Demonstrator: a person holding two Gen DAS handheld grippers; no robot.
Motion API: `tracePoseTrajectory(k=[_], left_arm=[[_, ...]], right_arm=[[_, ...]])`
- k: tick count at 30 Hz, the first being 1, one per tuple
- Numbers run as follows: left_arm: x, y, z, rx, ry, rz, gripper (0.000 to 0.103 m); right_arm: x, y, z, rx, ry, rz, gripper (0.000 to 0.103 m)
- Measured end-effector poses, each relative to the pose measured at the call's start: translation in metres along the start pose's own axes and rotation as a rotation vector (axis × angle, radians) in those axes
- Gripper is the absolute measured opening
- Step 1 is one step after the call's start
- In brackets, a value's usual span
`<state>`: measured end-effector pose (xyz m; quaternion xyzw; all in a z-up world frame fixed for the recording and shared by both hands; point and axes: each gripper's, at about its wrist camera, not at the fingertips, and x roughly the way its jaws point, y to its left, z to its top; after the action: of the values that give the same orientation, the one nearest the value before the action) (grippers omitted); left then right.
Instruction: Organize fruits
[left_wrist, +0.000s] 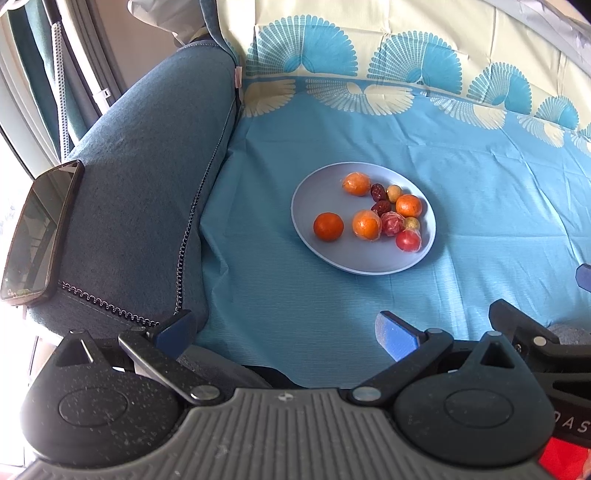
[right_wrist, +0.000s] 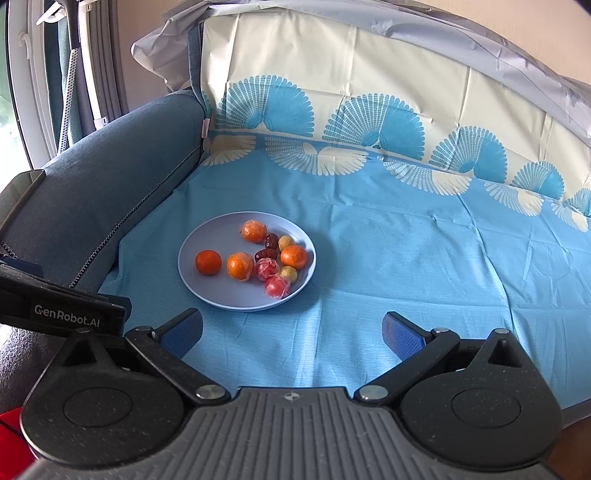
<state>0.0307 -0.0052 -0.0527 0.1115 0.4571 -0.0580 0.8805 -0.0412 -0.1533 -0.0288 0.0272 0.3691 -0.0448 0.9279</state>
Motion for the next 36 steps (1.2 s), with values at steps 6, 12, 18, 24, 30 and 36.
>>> tracePoseTrajectory(k=[6,12,18,24,30,36], left_arm=[[-0.0002,-0.0006,-0.0004,0.001,0.0,0.004,0.103],[-0.0001,-0.0005,-0.0005,0.001,0.001,0.003,0.103],[-0.0002,-0.0008,-0.0003,0.001,0.001,0.004,0.103],[0.0004,-0.0018,-0.001,0.005,0.001,0.008,0.103],[0.0018,-0.0014,-0.0011,0.006,0.004,0.01,0.103],[0.0018,-0.0012,-0.0008,0.005,0.006,0.009,0.103]], right_arm=[[0.0,0.0002,-0.0001,0.0,0.0,0.0,0.102],[-0.0002,0.0001,0.0006,-0.001,-0.001,0.002,0.102],[-0.0002,0.0007,0.0013,-0.001,-0.002,0.002,0.102],[-0.0001,0.0004,0.0009,-0.002,-0.002,0.003,0.102],[0.0002,0.001,0.0015,-0.001,-0.003,0.004,0.102],[0.0004,0.0014,0.0016,-0.003,-0.003,0.003,0.102]])
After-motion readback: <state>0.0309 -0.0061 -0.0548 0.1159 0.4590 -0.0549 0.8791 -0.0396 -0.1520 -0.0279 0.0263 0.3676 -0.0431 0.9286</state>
